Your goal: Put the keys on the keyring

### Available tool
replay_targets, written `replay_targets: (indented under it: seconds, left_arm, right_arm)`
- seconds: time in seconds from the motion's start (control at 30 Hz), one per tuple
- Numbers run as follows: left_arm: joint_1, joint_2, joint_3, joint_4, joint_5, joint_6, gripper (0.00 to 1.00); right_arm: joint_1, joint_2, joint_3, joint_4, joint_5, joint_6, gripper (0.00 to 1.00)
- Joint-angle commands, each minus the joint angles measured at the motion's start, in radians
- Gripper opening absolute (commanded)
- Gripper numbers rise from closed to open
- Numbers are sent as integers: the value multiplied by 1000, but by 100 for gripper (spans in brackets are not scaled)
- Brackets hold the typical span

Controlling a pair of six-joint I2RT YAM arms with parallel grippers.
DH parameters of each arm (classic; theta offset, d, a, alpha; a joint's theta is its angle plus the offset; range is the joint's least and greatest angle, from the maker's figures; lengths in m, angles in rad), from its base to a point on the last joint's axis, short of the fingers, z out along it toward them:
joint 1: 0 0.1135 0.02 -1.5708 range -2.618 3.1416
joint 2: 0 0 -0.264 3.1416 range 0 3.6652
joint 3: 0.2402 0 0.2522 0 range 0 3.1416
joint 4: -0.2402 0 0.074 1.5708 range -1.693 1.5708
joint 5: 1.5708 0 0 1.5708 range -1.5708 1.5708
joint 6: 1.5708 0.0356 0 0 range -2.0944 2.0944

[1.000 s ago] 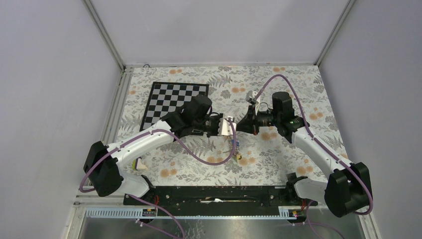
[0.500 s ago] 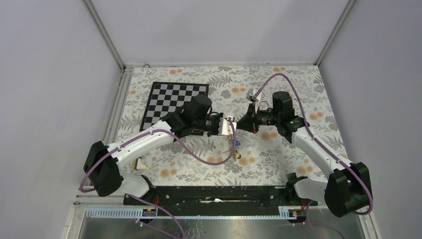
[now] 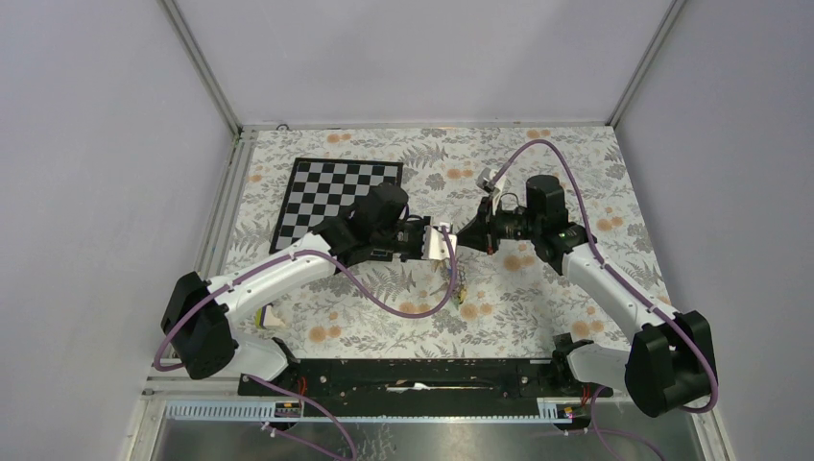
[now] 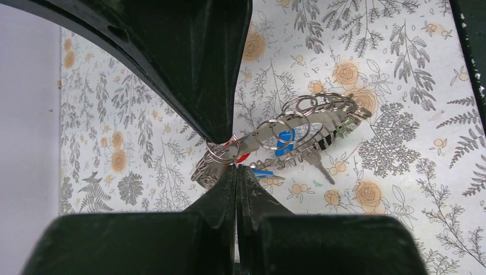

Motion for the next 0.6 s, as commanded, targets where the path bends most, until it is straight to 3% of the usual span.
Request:
replay_targets:
  seconds: [0.0, 0.57]
  left_arm:
    - [-11, -52, -11, 57, 25, -9, 0]
    - [-16, -7, 15, 53, 60, -13, 0]
  right_arm:
    - [-28, 2, 20, 109, 55, 38, 0]
    - [-35, 19, 5, 175, 55, 134, 0]
